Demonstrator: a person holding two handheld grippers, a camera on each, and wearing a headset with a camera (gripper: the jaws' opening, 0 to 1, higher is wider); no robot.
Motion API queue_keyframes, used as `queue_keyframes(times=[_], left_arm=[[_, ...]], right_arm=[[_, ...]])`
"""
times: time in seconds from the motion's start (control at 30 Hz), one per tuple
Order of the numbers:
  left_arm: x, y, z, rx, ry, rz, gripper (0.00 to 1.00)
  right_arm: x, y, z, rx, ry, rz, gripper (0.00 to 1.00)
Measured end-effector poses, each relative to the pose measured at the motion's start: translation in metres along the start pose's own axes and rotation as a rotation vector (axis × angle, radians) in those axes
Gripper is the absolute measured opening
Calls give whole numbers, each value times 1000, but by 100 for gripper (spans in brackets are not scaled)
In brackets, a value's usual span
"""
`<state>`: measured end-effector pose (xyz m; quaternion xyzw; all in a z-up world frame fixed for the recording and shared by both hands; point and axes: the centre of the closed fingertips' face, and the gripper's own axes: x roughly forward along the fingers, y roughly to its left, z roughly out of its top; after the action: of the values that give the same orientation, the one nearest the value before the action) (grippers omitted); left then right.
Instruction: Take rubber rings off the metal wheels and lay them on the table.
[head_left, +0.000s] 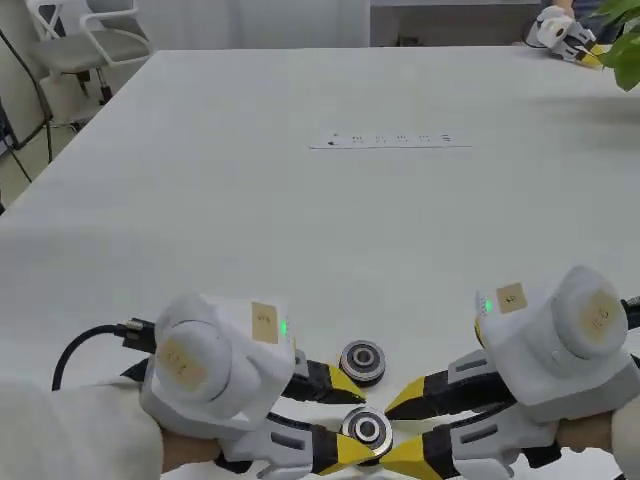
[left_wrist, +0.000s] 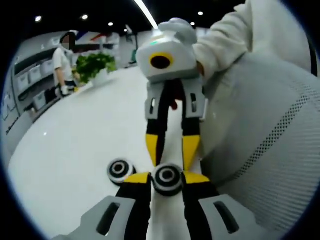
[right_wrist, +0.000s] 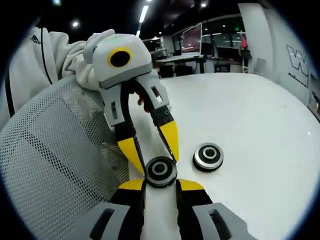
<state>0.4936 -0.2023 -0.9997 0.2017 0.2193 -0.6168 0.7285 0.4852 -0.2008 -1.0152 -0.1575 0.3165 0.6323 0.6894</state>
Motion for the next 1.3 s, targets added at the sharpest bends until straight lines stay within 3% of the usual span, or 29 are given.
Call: queue_keyframes(times=[0.17, 0.27, 0.37, 0.83, 0.97, 1.13, 1.3], left_arm=[[-2, 4, -2, -21, -2, 10, 20], [-2, 2, -2, -7, 0, 5, 17], [-1, -1, -3, 44, 3, 6, 15], [1, 1, -2, 45, -8, 18, 14], [2, 2, -1, 47, -11, 22, 14], [3, 3, -1, 44, -16, 27, 14], [3, 4, -1, 39, -22, 29, 14]], right_arm=[[1, 0, -4, 0, 14, 0, 18], [1, 0, -4, 0, 15, 2, 17], [1, -1, -4, -17, 16, -5, 15], [-1, -6, -7, -94, 53, -35, 5], [-4, -13, -6, -103, 63, -73, 0], [-4, -13, -6, -75, 66, -78, 0], [-7, -16, -5, 28, 48, -83, 0]])
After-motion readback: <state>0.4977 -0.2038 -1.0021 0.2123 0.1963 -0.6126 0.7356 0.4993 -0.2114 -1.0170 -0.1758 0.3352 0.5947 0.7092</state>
